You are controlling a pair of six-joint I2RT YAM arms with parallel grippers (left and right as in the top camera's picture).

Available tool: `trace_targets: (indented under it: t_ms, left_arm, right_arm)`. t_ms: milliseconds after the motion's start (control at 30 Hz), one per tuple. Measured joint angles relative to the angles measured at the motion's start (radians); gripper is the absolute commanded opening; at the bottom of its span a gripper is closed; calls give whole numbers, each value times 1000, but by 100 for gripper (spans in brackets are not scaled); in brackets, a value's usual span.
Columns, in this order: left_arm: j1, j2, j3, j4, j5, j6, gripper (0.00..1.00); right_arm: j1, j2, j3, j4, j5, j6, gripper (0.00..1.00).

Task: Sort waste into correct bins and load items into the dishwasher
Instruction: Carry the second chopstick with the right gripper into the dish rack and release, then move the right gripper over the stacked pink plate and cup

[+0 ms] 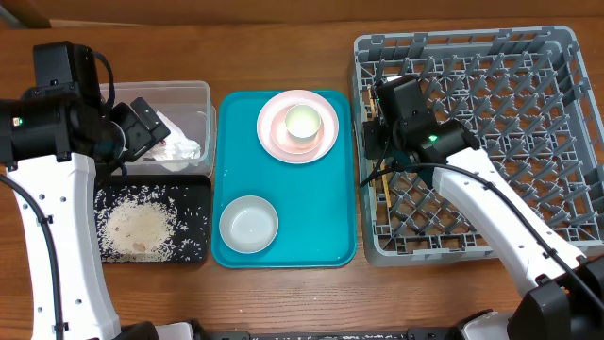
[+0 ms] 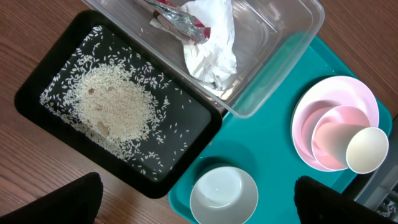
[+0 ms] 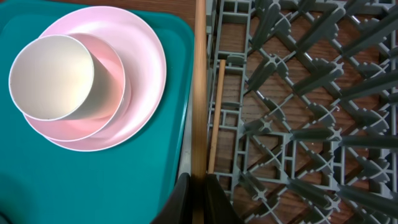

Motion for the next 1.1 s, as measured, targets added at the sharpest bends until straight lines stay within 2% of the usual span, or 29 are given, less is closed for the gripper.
trace_targets:
  t_ms: [100, 167, 433, 667, 833, 967, 1100]
  left_arm:
    - [0, 0, 0, 0, 0, 0, 100]
    - [0, 0, 0, 0, 0, 0, 100]
    - [0, 0, 0, 0, 0, 0, 100]
    - [0, 0, 0, 0, 0, 0, 100]
    - [0, 0, 0, 0, 0, 0, 100]
    - [0, 0, 0, 0, 0, 0, 100]
    - [0, 0, 0, 0, 0, 0, 100]
  right_arm:
    - [0, 0, 0, 0, 0, 0, 5]
    - [0, 0, 0, -2, 0, 0, 20]
    - [0, 0, -1, -8, 0, -2, 23]
    - [0, 0, -2, -8, 0, -2, 30]
    - [0, 0, -2, -8, -1, -3, 28]
    - [0, 0, -1, 0, -28, -9, 32]
    - [0, 8, 118, -182, -61, -27, 33]
